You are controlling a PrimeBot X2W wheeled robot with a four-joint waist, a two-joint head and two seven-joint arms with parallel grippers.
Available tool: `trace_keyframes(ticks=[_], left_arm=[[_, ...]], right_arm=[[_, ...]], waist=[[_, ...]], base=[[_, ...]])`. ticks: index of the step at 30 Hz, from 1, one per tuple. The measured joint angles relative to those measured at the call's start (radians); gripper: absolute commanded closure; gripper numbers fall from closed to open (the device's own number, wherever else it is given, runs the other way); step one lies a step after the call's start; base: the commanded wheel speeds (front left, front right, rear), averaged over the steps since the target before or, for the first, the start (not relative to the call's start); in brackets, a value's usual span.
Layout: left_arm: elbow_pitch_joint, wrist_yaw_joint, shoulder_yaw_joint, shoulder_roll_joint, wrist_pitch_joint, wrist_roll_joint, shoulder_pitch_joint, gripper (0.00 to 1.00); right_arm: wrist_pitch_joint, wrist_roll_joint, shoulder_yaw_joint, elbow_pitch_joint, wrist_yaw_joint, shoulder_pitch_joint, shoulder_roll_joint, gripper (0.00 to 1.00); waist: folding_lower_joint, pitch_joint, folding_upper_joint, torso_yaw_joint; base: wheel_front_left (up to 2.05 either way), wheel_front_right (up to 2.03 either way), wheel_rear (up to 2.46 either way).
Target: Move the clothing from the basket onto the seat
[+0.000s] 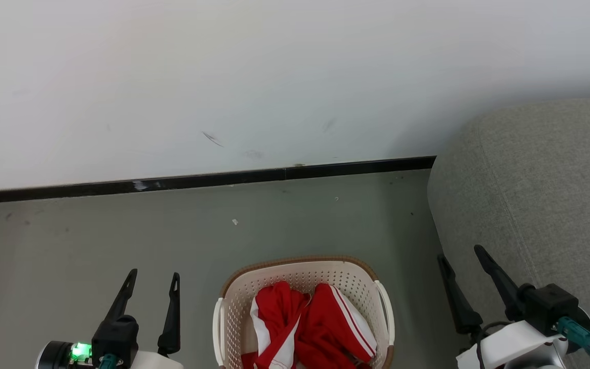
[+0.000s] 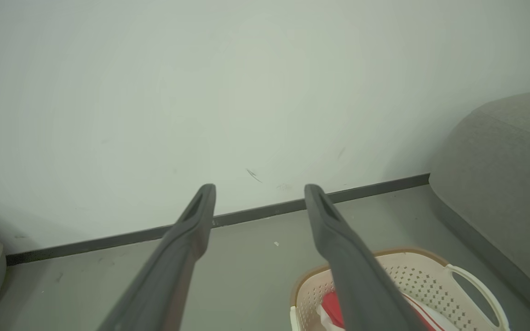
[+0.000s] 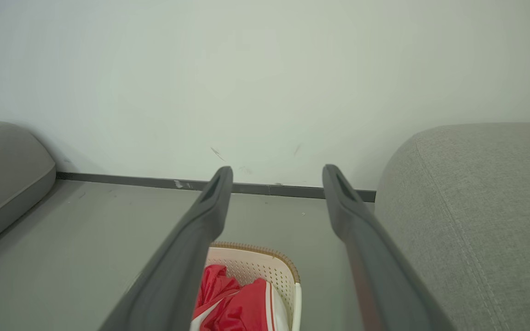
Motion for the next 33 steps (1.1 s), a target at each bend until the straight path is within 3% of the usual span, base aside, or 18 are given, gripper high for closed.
trace_keyframes(ticks=[13,33], left_arm=[[0.043,-0.024,-0.036,0.018,0.0,0.036,-0.066,0.0],[0.182,-0.069,-0.118,0.002,-0.002,0.084,-0.224,0.0]], right_arm=[[0.0,-0.007,-0.008,-0.037,0.0,-0.01,0.0,0.0],[0.0,-0.021,-0.022,-0.128,0.0,-0.15,-0.001,0.0]], waist=[[0.0,0.078,0.0,-0.011],[-0.0001,0.261,0.0,-0.048]], base=[[0.0,0.0,0.0],[0.0,0.0,0.0]])
